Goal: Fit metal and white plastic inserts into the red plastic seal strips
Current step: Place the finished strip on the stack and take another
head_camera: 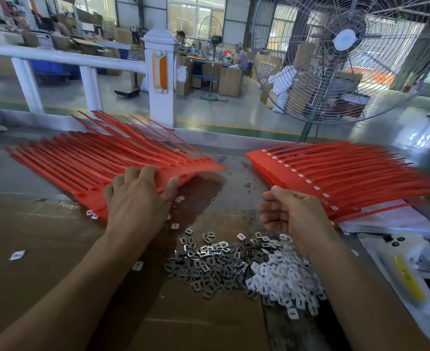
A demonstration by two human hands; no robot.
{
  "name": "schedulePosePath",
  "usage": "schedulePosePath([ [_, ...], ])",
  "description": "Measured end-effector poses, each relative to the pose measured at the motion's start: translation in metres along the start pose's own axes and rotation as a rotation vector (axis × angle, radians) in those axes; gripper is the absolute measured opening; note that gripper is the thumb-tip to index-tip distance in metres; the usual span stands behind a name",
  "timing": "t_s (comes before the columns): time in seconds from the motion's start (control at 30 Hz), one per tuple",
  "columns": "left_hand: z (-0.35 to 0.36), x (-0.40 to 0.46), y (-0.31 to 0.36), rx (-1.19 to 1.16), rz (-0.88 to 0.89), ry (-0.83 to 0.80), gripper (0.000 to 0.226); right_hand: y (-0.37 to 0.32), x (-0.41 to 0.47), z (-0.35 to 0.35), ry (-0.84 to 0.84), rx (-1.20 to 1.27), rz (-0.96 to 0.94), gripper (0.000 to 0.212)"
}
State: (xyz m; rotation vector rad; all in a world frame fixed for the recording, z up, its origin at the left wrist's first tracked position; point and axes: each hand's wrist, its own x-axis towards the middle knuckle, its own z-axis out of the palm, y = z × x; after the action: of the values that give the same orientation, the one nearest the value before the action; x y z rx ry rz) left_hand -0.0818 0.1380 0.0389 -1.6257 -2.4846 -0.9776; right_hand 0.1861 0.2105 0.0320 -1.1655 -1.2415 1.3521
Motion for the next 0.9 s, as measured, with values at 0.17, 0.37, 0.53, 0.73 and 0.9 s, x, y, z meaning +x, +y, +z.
schedulePosePath([
  [0.17, -0.002, -0.008, 0.010, -0.325, 0.033, -0.009, 0.057, -0.001, -0.001, 0.000, -0.034, 0.062, -0.016, 0.028],
  [0.37, -0.004, -0.025, 0.021, -0.358, 0.276, 0.020, 0.059, -0.003, -0.001, 0.006, -0.158, 0.157, -0.013, 0.054],
  [0.53, -0.008, -0.037, 0.024, -0.247, 0.533, 0.060, 0.054, -0.010, 0.000, 0.014, -0.202, 0.337, 0.064, 0.067],
  [0.73, -0.004, -0.043, 0.030, -0.233, 0.550, 0.089, 0.058, -0.002, -0.003, 0.012, -0.114, 0.037, -0.008, 0.032],
  [0.9, -0.001, -0.041, 0.030, -0.324, 0.445, 0.106, 0.059, -0.003, -0.003, 0.008, -0.027, -0.141, 0.057, 0.036],
])
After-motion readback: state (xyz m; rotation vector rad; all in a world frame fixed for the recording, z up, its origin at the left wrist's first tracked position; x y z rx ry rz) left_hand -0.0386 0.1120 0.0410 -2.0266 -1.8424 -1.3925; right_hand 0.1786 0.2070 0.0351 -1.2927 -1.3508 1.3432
